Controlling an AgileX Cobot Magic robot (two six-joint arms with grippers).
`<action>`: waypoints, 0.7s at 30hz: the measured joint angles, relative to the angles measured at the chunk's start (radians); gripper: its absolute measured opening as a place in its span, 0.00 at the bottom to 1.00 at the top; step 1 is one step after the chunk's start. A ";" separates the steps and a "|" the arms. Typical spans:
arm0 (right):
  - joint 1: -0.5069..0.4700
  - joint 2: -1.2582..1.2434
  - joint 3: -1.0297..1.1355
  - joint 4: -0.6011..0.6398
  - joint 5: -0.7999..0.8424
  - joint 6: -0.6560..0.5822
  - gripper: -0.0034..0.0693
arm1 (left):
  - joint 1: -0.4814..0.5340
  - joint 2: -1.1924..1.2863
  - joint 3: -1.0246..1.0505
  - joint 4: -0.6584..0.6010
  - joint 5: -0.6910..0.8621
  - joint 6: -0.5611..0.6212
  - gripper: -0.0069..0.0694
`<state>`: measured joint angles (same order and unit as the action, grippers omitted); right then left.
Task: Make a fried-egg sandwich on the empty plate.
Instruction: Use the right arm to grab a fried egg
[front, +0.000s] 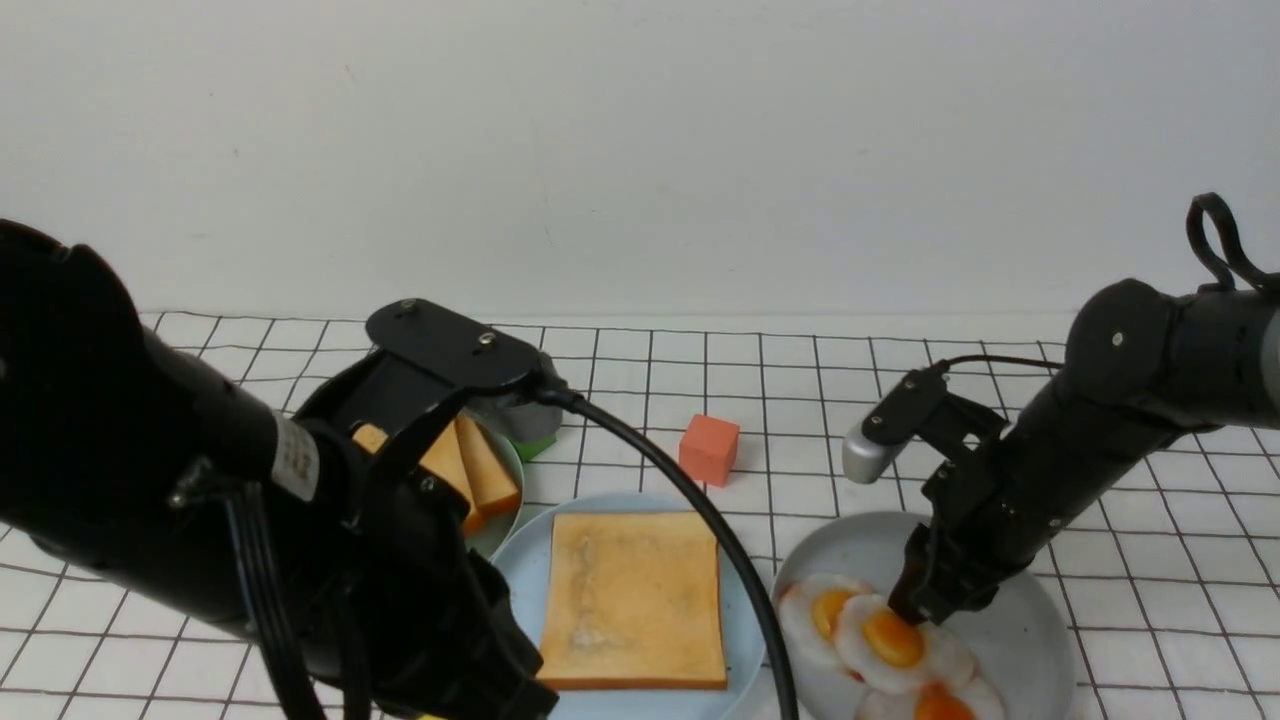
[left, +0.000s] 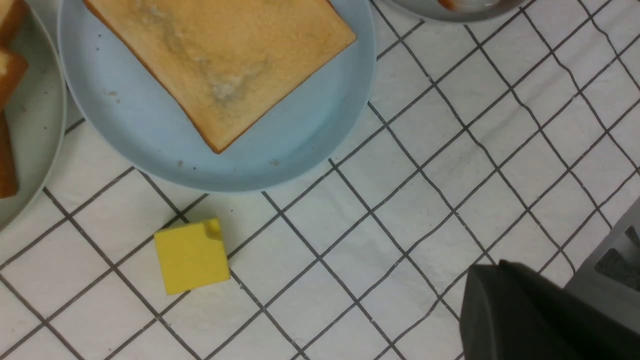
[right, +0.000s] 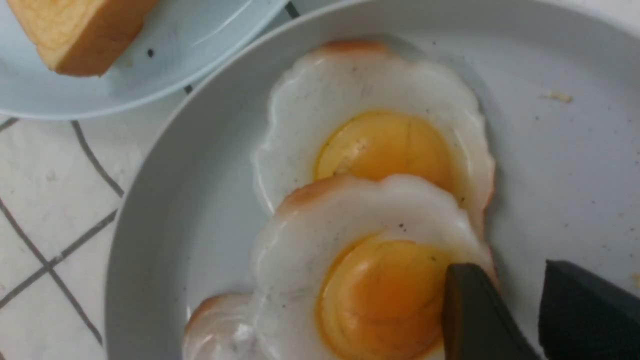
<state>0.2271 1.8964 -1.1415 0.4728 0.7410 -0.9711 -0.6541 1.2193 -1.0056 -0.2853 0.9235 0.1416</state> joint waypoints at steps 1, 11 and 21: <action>0.000 0.002 0.000 0.002 0.002 -0.001 0.37 | 0.000 0.000 0.000 0.000 0.003 0.000 0.10; 0.000 0.014 0.000 0.010 0.017 -0.026 0.08 | 0.000 -0.001 0.000 0.000 0.006 0.000 0.10; 0.000 -0.002 0.001 0.011 0.022 -0.029 0.06 | 0.000 -0.001 0.000 0.001 0.007 0.000 0.11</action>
<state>0.2271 1.8941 -1.1405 0.4839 0.7633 -1.0006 -0.6541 1.2181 -1.0056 -0.2841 0.9309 0.1416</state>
